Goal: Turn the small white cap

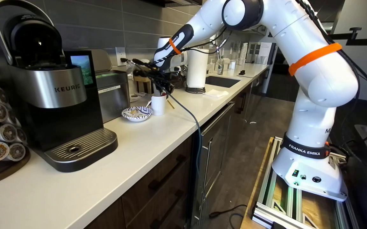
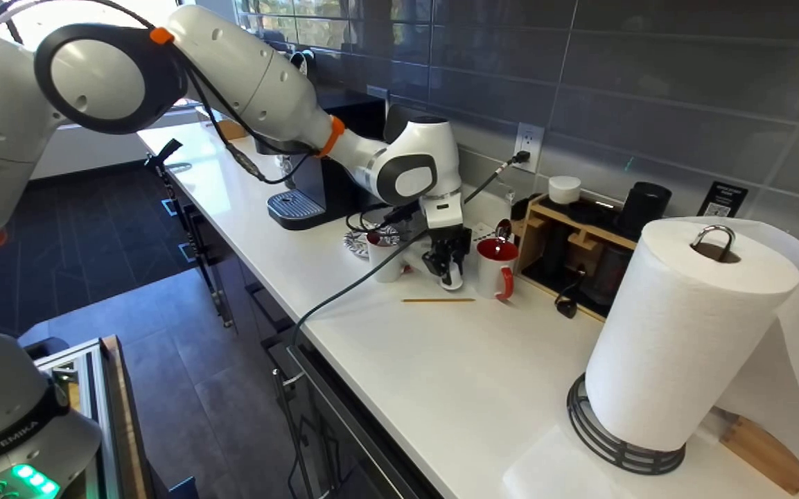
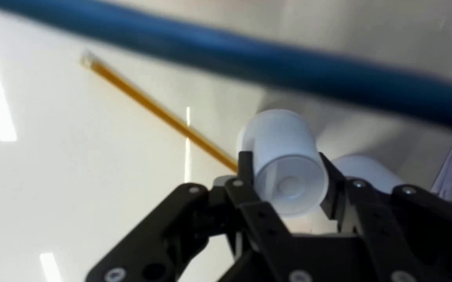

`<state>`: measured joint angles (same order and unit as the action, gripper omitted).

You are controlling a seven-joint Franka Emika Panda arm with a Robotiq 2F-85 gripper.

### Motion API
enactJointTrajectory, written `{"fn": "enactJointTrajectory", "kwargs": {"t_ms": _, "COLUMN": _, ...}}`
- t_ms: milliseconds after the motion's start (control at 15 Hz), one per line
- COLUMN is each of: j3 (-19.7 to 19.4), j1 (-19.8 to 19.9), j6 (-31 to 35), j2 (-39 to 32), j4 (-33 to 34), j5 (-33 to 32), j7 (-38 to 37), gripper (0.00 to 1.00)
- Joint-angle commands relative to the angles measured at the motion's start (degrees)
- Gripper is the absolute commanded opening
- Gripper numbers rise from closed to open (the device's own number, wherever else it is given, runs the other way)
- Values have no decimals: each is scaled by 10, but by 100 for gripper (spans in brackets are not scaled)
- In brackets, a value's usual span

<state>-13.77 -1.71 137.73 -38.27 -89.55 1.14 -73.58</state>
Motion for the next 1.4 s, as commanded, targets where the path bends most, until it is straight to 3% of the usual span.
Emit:
{"fn": "enactJointTrajectory", "kwargs": {"t_ms": 0, "j3": -23, "j1": 12, "j6": -62, "j2": 14, "j4": 21, "j5": -46, "j7": 20, "gripper": 15}}
{"fn": "enactJointTrajectory", "kwargs": {"t_ms": 400, "j3": -34, "j1": 40, "j6": -143, "j2": 10, "j4": 27, "j5": -80, "j7": 48, "gripper": 15}}
{"fn": "enactJointTrajectory", "kwargs": {"t_ms": 733, "j3": 7, "j1": 101, "j6": -227, "j2": 17, "j4": 23, "j5": -6, "j7": 122, "gripper": 15}}
{"fn": "enactJointTrajectory", "kwargs": {"t_ms": 800, "j3": 14, "j1": 113, "j6": -240, "j2": 18, "j4": 24, "j5": 14, "j7": 141, "gripper": 55}}
{"fn": "enactJointTrajectory", "kwargs": {"t_ms": 867, "j3": 17, "j1": 121, "j6": -250, "j2": 20, "j4": 23, "j5": 29, "j7": 155, "gripper": 66}}
{"fn": "enactJointTrajectory", "kwargs": {"t_ms": 1133, "j3": 20, "j1": 144, "j6": -291, "j2": 20, "j4": 34, "j5": 75, "j7": 188, "gripper": 95}}
{"fn": "enactJointTrajectory", "kwargs": {"t_ms": 1333, "j3": 18, "j1": 151, "j6": -324, "j2": 22, "j4": 43, "j5": 99, "j7": 187, "gripper": 100}}
